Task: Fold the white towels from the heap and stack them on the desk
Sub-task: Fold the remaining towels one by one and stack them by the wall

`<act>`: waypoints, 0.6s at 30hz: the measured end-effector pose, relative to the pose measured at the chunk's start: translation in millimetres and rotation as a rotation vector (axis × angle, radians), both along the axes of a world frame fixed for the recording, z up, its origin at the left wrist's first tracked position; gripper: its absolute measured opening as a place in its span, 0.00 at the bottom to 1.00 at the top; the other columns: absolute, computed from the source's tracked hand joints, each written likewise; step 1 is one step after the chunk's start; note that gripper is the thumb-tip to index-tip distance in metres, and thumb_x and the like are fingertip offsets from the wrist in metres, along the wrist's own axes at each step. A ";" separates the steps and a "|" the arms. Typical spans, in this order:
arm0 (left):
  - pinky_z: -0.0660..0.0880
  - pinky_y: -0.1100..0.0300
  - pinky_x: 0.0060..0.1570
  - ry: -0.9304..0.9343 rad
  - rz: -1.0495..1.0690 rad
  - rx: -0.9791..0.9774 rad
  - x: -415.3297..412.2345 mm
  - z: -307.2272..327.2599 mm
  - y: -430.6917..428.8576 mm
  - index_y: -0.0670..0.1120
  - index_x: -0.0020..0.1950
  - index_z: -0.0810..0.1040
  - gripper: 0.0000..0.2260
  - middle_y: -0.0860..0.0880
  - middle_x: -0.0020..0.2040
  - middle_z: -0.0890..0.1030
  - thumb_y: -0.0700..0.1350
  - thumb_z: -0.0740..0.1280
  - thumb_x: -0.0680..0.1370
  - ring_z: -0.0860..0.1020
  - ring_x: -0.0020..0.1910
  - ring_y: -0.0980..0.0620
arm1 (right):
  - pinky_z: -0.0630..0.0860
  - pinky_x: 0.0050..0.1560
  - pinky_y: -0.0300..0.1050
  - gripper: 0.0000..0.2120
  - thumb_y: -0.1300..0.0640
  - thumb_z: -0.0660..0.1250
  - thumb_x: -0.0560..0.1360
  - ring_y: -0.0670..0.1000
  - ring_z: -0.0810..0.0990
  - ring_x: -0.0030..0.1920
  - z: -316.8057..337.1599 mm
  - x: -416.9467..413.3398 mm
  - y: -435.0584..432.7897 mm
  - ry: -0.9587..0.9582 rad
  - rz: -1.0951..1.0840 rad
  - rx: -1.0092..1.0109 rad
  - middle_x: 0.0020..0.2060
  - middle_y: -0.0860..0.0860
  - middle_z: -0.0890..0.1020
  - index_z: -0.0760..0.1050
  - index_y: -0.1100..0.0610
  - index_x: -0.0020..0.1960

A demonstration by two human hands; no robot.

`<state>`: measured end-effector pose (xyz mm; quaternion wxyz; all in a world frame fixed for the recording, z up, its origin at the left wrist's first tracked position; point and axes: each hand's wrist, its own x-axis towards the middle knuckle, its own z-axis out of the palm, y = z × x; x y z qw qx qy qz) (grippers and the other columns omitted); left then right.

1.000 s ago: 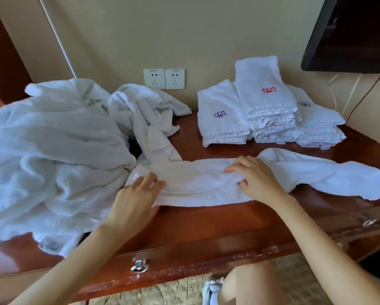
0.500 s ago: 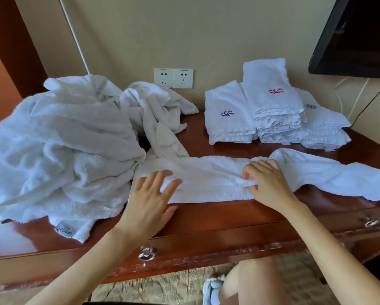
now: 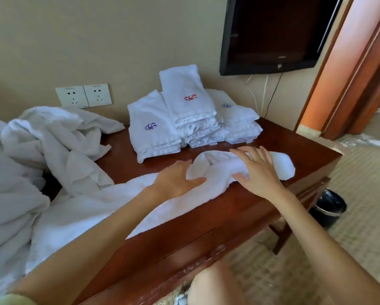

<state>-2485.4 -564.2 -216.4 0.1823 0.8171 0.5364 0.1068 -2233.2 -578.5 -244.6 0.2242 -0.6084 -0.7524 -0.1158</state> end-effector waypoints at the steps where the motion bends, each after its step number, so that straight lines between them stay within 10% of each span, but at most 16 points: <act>1: 0.63 0.56 0.67 -0.007 0.011 -0.065 11.0 1.9 10.6 0.49 0.77 0.60 0.35 0.49 0.76 0.64 0.66 0.60 0.76 0.65 0.73 0.48 | 0.44 0.76 0.50 0.37 0.48 0.72 0.72 0.54 0.61 0.72 2.3 19.2 -2.9 0.030 -0.101 -0.079 0.70 0.51 0.65 0.60 0.48 0.76; 7: 0.63 0.56 0.67 -0.187 0.066 -0.119 61.9 -9.6 50.5 0.48 0.78 0.56 0.36 0.48 0.74 0.66 0.59 0.66 0.76 0.66 0.72 0.46 | 0.61 0.70 0.56 0.56 0.43 0.77 0.66 0.58 0.56 0.75 2.5 87.3 -9.3 0.456 -0.468 -0.474 0.76 0.55 0.55 0.41 0.48 0.79; 12: 0.66 0.60 0.59 -0.424 0.135 -0.043 90.3 -21.6 62.6 0.51 0.75 0.62 0.29 0.49 0.69 0.73 0.53 0.69 0.76 0.70 0.68 0.48 | 0.75 0.59 0.51 0.46 0.51 0.80 0.61 0.50 0.75 0.61 -2.1 98.5 19.2 0.636 -0.372 -0.535 0.66 0.47 0.74 0.62 0.48 0.74; 18: 0.66 0.65 0.55 -0.620 0.122 0.051 103.7 -42.0 55.7 0.53 0.72 0.67 0.25 0.54 0.62 0.76 0.50 0.69 0.76 0.74 0.62 0.53 | 0.76 0.54 0.49 0.42 0.43 0.77 0.63 0.53 0.77 0.59 -11.6 92.8 39.8 0.571 -0.524 -0.411 0.62 0.48 0.75 0.63 0.47 0.72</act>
